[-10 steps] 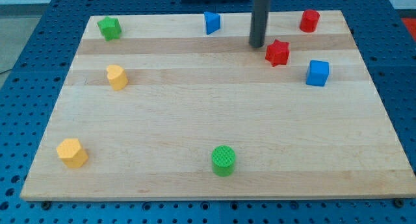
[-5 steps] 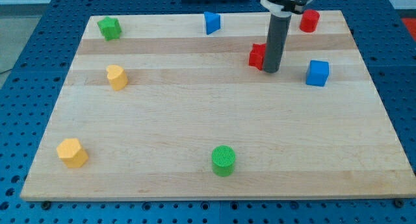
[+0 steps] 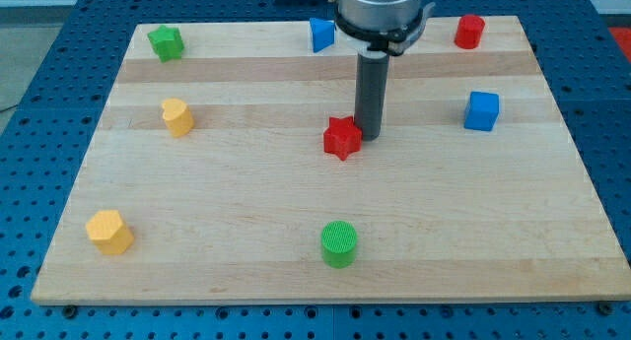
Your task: Move the red star towards the bottom right corner of the board
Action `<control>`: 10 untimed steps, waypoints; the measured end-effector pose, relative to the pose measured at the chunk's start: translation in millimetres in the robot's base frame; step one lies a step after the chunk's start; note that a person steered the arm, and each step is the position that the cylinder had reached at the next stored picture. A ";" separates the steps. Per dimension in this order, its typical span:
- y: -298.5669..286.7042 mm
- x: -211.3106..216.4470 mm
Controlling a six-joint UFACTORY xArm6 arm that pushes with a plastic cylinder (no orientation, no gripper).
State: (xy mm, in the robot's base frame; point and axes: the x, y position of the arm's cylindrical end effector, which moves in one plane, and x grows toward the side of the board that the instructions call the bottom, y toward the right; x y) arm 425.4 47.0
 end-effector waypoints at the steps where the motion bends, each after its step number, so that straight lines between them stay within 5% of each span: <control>1: 0.7 -28.2; 2: -48.5 -33.1; 3: -54.9 10.0; 4: 12.1 54.5; 5: 36.8 67.9; 7: -25.6 54.8; 10: 93.8 114.0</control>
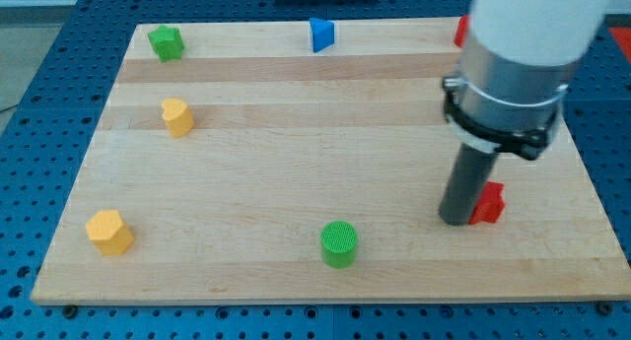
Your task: Move the red star towards the bottom right corner of the board
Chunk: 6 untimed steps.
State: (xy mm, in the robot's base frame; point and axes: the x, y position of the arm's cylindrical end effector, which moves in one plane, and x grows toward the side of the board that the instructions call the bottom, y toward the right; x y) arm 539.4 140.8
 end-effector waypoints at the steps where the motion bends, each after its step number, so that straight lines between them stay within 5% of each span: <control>1: -33.9 -7.0; 3: 1.6 -55.6; 6: 46.8 -13.3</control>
